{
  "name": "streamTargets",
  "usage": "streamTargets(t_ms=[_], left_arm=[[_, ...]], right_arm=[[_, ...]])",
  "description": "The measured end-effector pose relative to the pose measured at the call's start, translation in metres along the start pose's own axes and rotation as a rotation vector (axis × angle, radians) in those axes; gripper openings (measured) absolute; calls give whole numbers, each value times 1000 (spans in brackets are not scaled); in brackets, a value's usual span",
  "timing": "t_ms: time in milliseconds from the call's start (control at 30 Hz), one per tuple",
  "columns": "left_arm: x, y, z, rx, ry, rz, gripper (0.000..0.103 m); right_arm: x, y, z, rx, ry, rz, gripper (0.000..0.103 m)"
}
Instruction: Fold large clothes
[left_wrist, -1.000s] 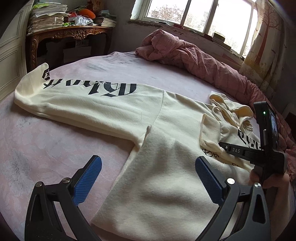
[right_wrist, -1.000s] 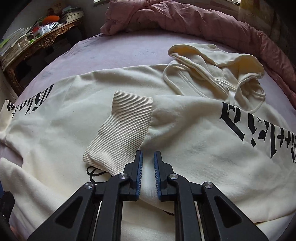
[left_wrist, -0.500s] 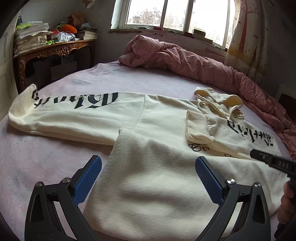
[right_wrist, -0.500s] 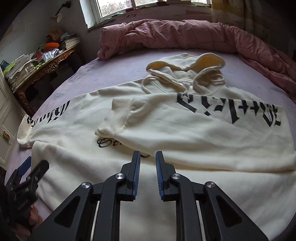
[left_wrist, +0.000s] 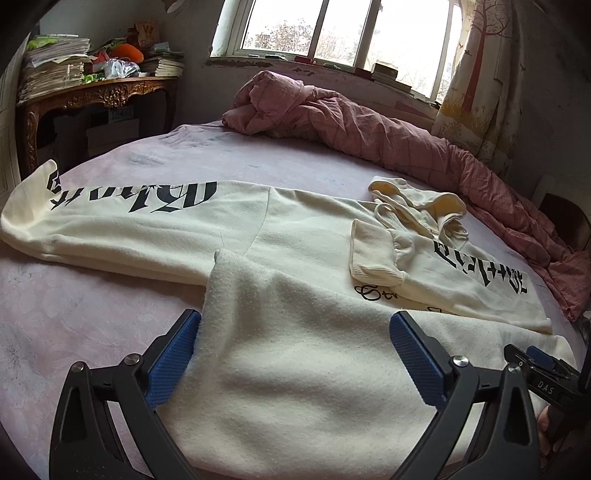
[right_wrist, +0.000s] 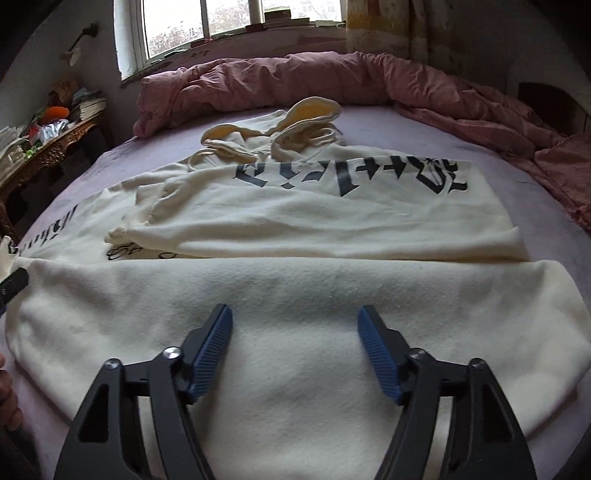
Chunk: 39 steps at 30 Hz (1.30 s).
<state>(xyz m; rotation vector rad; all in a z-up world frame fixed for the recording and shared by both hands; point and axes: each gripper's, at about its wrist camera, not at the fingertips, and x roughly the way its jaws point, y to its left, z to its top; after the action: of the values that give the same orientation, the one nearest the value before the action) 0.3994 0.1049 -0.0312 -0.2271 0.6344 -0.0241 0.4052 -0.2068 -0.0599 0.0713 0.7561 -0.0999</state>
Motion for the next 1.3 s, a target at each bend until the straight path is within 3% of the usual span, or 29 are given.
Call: streamTargets(t_ms=[33,200,367,467,567,667,700,767,800,933,1067,1133,1200,1233,1267,1300], left_arm=[[-2,-1,0,8,-5,-7,101],[-14,12,9,-72,5,-151,101],[-39,56,28,-171,-62,-112,101],[-47,93,39,-275,-66,-162,101],[-50,125,47,-302,-86,-36,101],[-46,174,47,-446,-85,67,101],[-42,192,47,-512,-65,127,100],[-39,223,47,-591,-59,342,93],[-36,234,50,-599,-66,375,93],[-8,281,56,-579,25,366,93],[7,322,35,-695,-19,275,93],[10,325,40,-684,-34,299,92],[16,321,52,-612,-28,347,75],[21,321,55,-587,-19,357,58],[25,323,55,-584,-15,362,35],[26,324,53,-590,-21,358,21]], right_arm=[[0,0,-1,6,-2,-23,89],[4,-15,2,82,24,22,96],[-4,-20,4,120,5,27,99],[-12,-13,6,74,-29,8,100],[-18,-8,7,35,-46,13,101],[-20,-6,8,19,-41,30,101],[-21,-7,8,22,-41,36,101],[-22,-7,8,19,-43,45,101],[-23,-7,9,7,-45,40,101],[-30,-9,13,-55,-108,-29,101],[-22,-10,14,-88,-108,-70,101],[-17,-8,12,-95,-90,-65,101],[-10,-4,9,-116,-77,-65,101],[-6,-2,8,-130,-69,-72,101],[-3,0,7,-143,-60,-79,101],[-1,0,6,-143,-55,-77,101]])
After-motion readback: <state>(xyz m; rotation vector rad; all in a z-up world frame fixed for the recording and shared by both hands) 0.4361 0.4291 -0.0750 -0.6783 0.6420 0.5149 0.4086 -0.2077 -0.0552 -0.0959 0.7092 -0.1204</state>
